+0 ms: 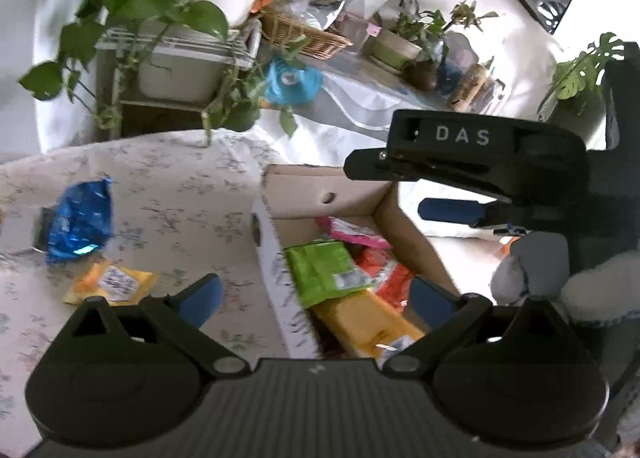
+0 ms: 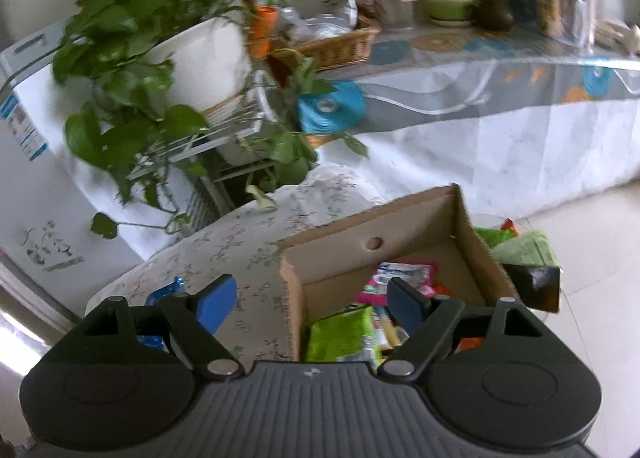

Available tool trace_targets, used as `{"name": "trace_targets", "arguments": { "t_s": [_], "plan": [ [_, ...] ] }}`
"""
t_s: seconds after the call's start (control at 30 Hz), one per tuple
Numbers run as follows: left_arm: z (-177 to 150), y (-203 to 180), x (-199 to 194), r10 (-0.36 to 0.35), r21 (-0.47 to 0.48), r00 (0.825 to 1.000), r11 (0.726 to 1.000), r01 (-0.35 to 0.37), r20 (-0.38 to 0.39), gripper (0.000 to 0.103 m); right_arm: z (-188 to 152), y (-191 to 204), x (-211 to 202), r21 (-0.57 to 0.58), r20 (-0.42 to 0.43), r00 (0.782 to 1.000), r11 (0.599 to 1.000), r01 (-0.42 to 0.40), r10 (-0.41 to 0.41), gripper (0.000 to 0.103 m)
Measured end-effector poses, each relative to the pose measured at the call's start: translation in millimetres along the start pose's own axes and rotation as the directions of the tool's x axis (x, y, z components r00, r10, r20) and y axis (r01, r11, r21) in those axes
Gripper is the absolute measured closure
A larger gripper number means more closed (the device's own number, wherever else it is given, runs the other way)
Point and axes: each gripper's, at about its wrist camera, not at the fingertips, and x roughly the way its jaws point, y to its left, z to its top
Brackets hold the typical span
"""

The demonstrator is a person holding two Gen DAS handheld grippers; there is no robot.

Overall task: Organize snacks
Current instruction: 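Withdraw both open grippers from the box toward the table, then grasp the blue packet with the right gripper while the left gripper reaches the yellow wafer packet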

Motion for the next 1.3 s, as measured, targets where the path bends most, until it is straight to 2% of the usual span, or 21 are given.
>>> {"name": "trace_targets", "arguments": {
  "t_s": [0.17,0.47,0.73,0.87,1.0,1.13,1.3],
  "plan": [
    [6.2,21.8,-17.5,0.028,-0.032,0.999,0.999,-0.027,0.021,0.004,-3.7,17.4,4.4,-0.048,0.003,1.000,0.999,-0.018,0.018,0.012],
    [15.0,73.5,-43.6,0.137,-0.107,0.989,0.986,-0.131,0.050,0.004,-9.6,50.4,16.7,-0.112,-0.021,0.998,0.992,-0.061,0.059,0.009],
    [14.0,119.7,-53.9,0.181,-0.223,0.984,0.959,-0.174,0.010,0.004,-15.3,74.7,29.0,-0.143,-0.060,0.995,0.985,-0.092,0.085,0.008],
    [19.7,142.4,-62.6,0.230,-0.248,0.973,0.944,-0.218,0.020,0.004,-17.0,83.5,37.2,-0.123,-0.089,0.991,0.986,-0.113,0.102,0.007],
    [27.8,175.4,-70.2,0.281,-0.343,0.959,0.903,-0.258,0.019,0.004,-18.8,91.3,44.8,-0.096,-0.123,0.984,0.985,-0.143,0.131,0.007],
    [36.8,211.7,-65.0,0.350,-0.417,0.937,0.852,-0.317,0.002,0.004,-21.0,97.7,55.1,-0.059,-0.155,0.977,0.986,-0.155,0.144,0.007],
    [47.1,244.0,-50.4,0.387,-0.480,0.922,0.804,-0.352,-0.028,0.004,-24.4,106.4,73.2,0.002,-0.197,0.967,0.987,-0.162,0.159,0.007]
  ]
}}
